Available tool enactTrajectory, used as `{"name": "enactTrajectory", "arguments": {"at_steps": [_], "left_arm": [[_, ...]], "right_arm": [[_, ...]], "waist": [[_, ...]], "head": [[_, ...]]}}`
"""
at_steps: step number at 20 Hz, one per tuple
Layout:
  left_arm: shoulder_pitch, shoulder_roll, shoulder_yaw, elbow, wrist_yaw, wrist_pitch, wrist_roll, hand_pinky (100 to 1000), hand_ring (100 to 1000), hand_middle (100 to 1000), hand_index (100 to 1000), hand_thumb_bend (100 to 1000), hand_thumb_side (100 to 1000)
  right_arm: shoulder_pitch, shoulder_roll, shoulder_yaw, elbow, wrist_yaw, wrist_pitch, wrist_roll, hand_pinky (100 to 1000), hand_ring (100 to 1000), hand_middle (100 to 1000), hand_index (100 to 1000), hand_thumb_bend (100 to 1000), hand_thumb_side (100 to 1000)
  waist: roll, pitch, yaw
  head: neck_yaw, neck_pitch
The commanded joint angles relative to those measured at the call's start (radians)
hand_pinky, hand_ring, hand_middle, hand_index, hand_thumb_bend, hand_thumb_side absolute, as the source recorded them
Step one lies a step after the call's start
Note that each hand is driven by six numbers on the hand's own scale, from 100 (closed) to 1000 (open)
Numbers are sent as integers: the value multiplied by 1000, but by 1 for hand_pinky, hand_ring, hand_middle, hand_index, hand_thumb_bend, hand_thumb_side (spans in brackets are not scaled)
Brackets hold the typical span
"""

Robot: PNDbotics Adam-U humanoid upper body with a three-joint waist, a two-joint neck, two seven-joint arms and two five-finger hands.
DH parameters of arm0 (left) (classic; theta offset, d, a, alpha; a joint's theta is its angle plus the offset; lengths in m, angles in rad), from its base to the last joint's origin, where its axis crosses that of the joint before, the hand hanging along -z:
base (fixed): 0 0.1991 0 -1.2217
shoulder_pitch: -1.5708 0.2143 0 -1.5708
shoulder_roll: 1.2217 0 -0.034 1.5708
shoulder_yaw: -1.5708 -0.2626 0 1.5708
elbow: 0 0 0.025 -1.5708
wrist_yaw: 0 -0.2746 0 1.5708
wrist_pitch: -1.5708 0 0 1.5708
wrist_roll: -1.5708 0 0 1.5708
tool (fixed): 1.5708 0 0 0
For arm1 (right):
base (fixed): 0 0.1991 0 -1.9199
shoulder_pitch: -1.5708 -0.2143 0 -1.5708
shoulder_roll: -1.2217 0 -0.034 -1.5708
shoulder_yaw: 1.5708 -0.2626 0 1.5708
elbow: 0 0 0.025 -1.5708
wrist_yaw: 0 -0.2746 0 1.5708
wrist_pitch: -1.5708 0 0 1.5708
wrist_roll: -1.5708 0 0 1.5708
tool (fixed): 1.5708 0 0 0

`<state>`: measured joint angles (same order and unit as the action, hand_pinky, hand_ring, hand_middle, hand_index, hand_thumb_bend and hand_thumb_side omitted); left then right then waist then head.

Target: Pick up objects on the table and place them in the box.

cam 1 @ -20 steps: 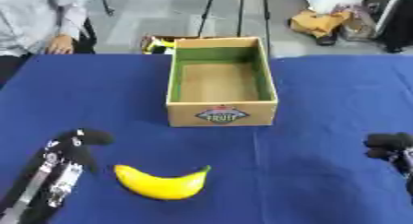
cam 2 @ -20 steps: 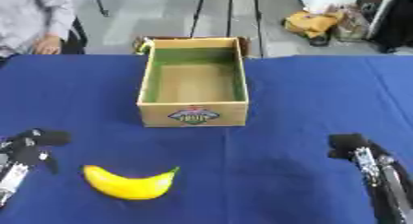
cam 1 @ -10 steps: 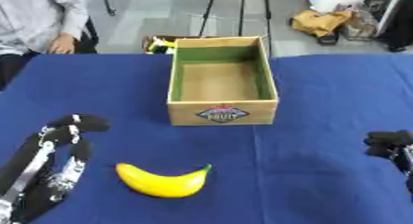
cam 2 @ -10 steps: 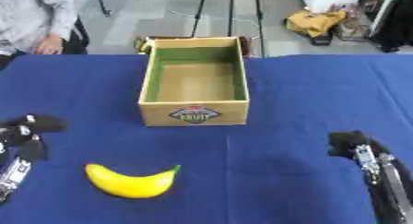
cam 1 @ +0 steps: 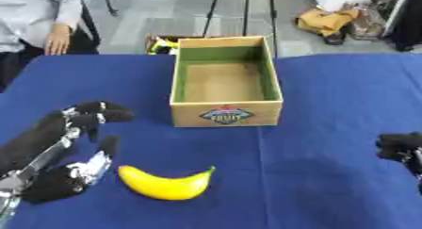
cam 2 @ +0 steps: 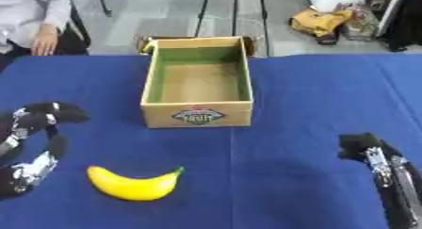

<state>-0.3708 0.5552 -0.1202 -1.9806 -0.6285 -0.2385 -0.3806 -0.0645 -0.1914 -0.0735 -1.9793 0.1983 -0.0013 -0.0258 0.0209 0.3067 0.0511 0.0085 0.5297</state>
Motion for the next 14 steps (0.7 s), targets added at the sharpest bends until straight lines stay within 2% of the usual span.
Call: {"name": "enactTrajectory", "arguments": {"at_steps": [1, 3, 7, 11, 13, 14], "left_arm": [[-21, 31, -26, -19, -43, 12, -44, 514, 827, 796, 876, 100, 971], [-27, 32, -39, -19, -60, 31, -72, 526, 838, 795, 871, 116, 956], [-27, 31, -59, -19, -58, 70, -131, 561, 866, 818, 893, 236, 923], [-28, 28, -65, -19, -55, 99, -192, 581, 881, 848, 921, 287, 882], [-28, 27, -70, -19, -57, 108, -223, 593, 886, 860, 931, 397, 951], [-28, 25, -71, -19, -58, 111, -238, 594, 889, 865, 936, 423, 962]], "right_arm": [[-4, -17, -3, -14, 4, -3, -1, 759, 760, 487, 717, 100, 1000], [-4, -16, -2, -13, 5, -2, 0, 760, 760, 487, 717, 100, 1000], [-4, -15, -2, -12, 7, -2, 2, 761, 760, 487, 717, 100, 1000], [-3, -14, -3, -11, 9, -1, 2, 761, 760, 487, 717, 100, 1000], [-3, -14, -3, -11, 10, 0, 2, 761, 760, 487, 717, 100, 1000], [-3, -14, -3, -10, 10, 0, 2, 761, 760, 487, 716, 100, 1000]], "waist": [[0, -19, -3], [0, -18, -3], [1, -15, -5], [1, -15, -6], [1, -15, -6], [2, -14, -6]], "head": [[4, 2], [3, 2], [-1, -1], [-3, -3], [-3, -4], [-3, -4]]}}
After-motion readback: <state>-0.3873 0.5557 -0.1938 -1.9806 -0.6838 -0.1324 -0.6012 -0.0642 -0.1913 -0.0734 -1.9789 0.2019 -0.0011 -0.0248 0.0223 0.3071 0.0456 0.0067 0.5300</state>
